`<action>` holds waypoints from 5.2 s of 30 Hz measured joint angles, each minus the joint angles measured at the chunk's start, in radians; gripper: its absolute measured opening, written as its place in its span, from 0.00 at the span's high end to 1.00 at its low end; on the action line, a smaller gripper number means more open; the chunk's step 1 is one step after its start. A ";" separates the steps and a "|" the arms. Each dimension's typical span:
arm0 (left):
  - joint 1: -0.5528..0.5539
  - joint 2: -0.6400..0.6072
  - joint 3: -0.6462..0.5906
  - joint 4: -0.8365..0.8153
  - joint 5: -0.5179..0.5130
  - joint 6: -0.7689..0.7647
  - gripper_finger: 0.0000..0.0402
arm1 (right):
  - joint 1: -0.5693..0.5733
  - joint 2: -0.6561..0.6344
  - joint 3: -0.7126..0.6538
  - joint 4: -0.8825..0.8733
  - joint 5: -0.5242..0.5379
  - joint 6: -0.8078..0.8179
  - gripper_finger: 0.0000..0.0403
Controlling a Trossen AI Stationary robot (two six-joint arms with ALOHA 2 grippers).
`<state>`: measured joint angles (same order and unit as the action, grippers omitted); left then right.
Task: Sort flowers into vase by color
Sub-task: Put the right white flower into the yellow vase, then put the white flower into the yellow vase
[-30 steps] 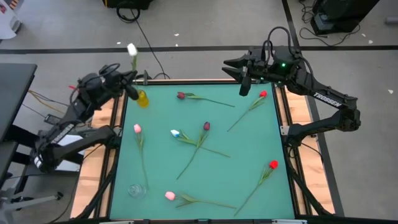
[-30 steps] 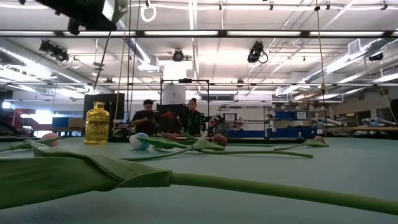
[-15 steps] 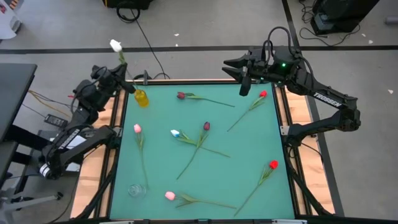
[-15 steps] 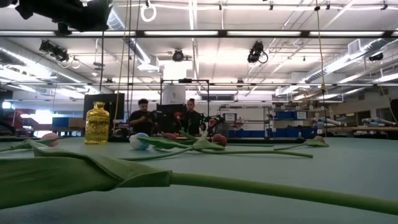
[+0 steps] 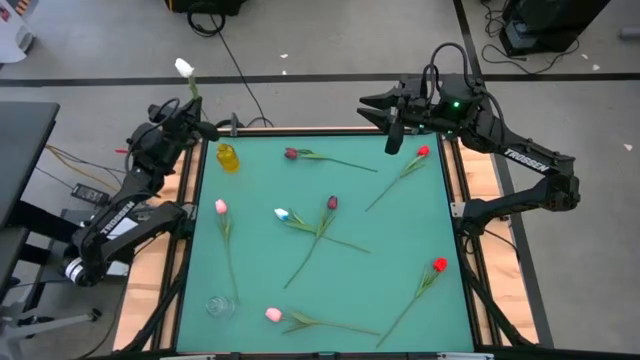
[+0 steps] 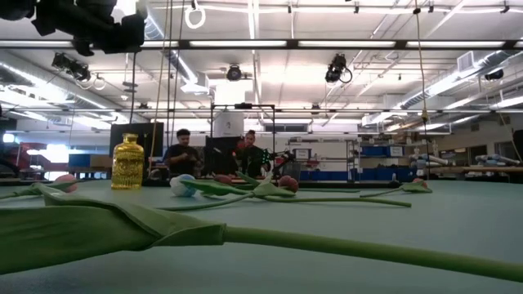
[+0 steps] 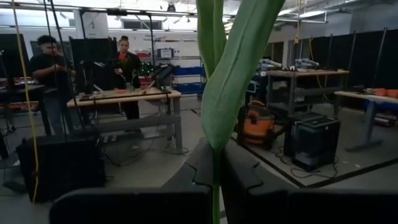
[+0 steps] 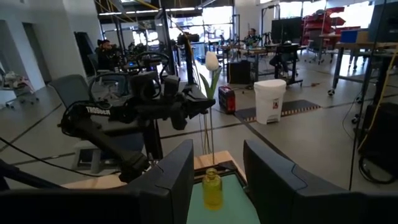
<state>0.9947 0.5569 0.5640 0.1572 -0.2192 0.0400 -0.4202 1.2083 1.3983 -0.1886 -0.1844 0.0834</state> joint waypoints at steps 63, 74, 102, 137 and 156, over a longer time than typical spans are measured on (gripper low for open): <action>0.004 0.058 0.315 -1.347 0.370 -0.458 0.47 | 0.000 0.000 0.000 0.000 0.000 0.000 0.63; -0.261 0.053 0.198 -1.176 0.483 -0.631 0.47 | 0.000 0.000 0.000 0.000 0.000 0.000 0.63; -0.993 0.719 0.180 -0.453 -0.011 -2.061 0.47 | 0.000 0.000 0.000 0.000 0.000 0.000 0.63; -0.997 1.141 0.316 -0.332 0.097 -2.341 0.54 | 0.000 0.000 0.000 0.001 0.000 0.000 0.63; -0.969 1.198 0.318 -0.295 0.128 -2.324 0.96 | 0.000 0.000 0.000 0.001 0.005 0.000 0.63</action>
<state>0.0261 1.7546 0.8816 -0.1375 -0.0916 -2.2837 -0.4198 1.2087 1.3987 -0.1879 -0.1799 0.0837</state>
